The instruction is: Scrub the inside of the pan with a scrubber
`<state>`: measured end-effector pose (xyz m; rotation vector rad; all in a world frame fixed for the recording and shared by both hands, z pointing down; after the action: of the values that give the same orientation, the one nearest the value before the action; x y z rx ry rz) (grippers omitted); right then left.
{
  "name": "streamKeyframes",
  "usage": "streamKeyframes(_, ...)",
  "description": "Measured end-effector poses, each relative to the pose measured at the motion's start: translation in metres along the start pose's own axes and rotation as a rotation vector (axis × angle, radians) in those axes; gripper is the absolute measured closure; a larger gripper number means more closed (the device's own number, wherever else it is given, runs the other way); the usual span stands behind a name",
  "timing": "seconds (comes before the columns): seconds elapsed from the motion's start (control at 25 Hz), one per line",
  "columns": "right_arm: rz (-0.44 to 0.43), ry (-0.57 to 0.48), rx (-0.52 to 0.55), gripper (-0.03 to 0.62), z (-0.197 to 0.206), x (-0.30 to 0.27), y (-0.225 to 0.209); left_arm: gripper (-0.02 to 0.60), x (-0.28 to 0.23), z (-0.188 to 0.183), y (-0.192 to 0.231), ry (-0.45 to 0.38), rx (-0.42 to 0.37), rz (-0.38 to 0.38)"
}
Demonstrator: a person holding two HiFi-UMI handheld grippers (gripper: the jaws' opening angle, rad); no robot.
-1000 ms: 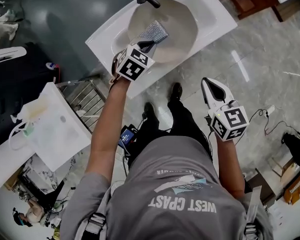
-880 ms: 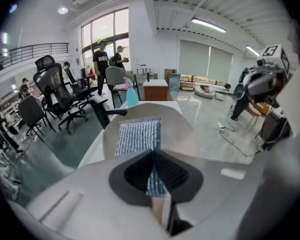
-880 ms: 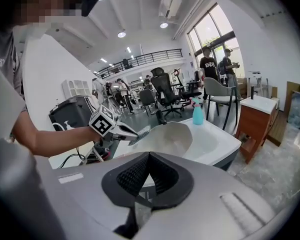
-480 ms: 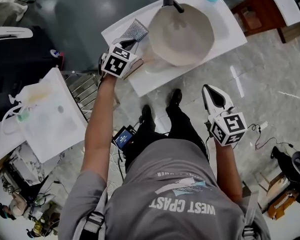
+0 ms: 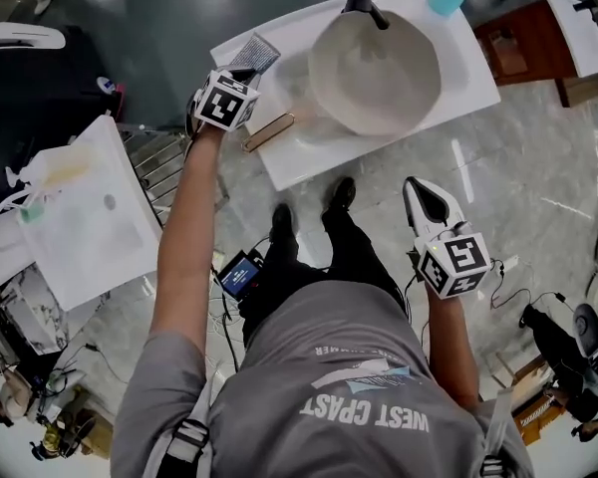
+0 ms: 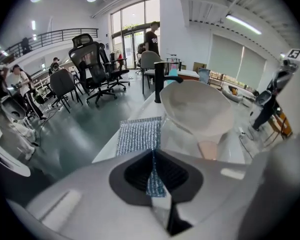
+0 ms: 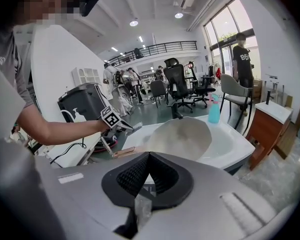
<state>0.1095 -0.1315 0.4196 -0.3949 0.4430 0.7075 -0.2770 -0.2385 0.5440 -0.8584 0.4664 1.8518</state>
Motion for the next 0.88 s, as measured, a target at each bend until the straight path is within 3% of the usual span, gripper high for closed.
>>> streamKeyframes(0.44,0.007,0.034,0.006,0.592,0.002,-0.003,-0.015,0.565,-0.029,0.023,0.018,0.084,0.054,-0.022)
streamKeyframes(0.88,0.007,0.041,0.001,0.592,0.007,0.001,-0.021,0.555,-0.049,0.030,0.022,0.090,0.067,-0.041)
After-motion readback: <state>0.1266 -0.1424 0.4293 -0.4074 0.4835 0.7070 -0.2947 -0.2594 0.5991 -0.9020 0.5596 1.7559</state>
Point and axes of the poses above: the fingertips, and each gripper's own axes: x backward along the fingers, y to its left, z out of its underside, the point moved 8 cm from there along x, backward along the fingers, and after that the axes turned 7 degrees about -y, right-handed, at the moved point
